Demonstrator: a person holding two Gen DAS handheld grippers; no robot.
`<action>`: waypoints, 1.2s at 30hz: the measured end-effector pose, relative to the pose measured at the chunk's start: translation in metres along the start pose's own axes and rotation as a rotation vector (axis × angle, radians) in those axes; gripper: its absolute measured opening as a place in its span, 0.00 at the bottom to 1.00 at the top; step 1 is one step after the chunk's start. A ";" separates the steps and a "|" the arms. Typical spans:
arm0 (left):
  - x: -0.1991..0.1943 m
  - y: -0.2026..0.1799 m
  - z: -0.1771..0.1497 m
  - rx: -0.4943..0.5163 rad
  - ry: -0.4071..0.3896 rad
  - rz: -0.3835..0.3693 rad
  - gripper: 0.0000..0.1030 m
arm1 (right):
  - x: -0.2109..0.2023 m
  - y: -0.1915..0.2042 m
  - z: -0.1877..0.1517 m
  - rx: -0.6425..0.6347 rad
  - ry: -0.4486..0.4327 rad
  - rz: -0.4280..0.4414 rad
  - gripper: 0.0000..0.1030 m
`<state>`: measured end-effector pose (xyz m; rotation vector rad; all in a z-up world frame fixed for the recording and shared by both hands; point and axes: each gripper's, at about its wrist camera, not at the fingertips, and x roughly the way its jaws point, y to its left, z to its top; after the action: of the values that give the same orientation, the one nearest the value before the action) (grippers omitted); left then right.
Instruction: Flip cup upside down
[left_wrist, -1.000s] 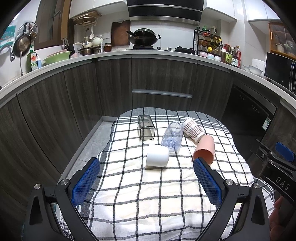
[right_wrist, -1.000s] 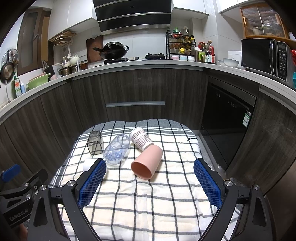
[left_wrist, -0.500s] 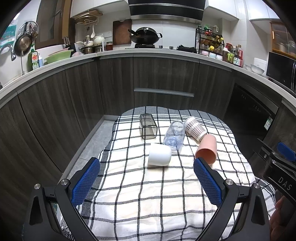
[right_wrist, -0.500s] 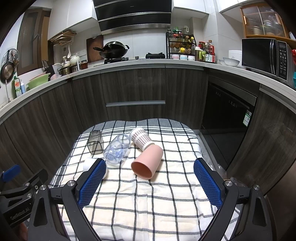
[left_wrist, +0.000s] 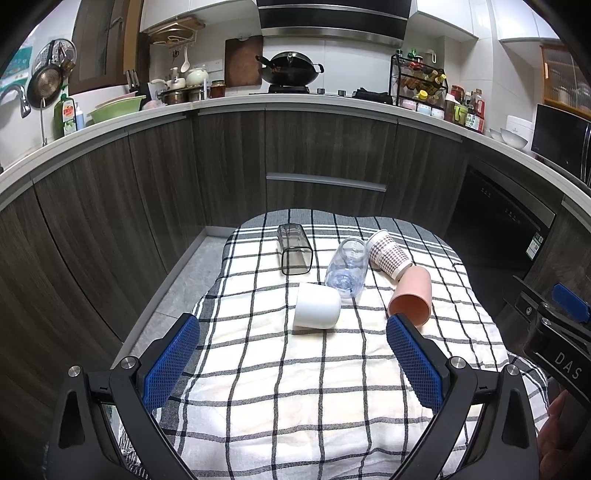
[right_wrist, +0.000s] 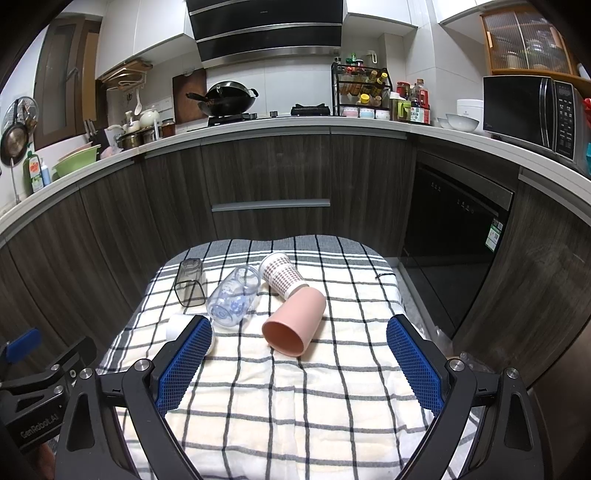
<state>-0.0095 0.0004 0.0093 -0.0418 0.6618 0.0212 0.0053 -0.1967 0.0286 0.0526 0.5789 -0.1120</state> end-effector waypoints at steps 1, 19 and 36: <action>0.000 0.000 0.000 0.000 0.001 0.000 1.00 | 0.000 0.000 0.000 0.001 0.001 0.000 0.93; 0.009 0.005 -0.001 -0.013 0.020 -0.003 1.00 | -0.002 0.003 -0.002 -0.006 0.009 0.004 0.93; 0.022 0.017 0.005 -0.052 0.039 0.021 1.00 | 0.024 0.020 0.008 -0.059 0.040 0.035 0.93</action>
<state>0.0106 0.0175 -0.0005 -0.0851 0.7006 0.0578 0.0325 -0.1802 0.0227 0.0075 0.6204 -0.0597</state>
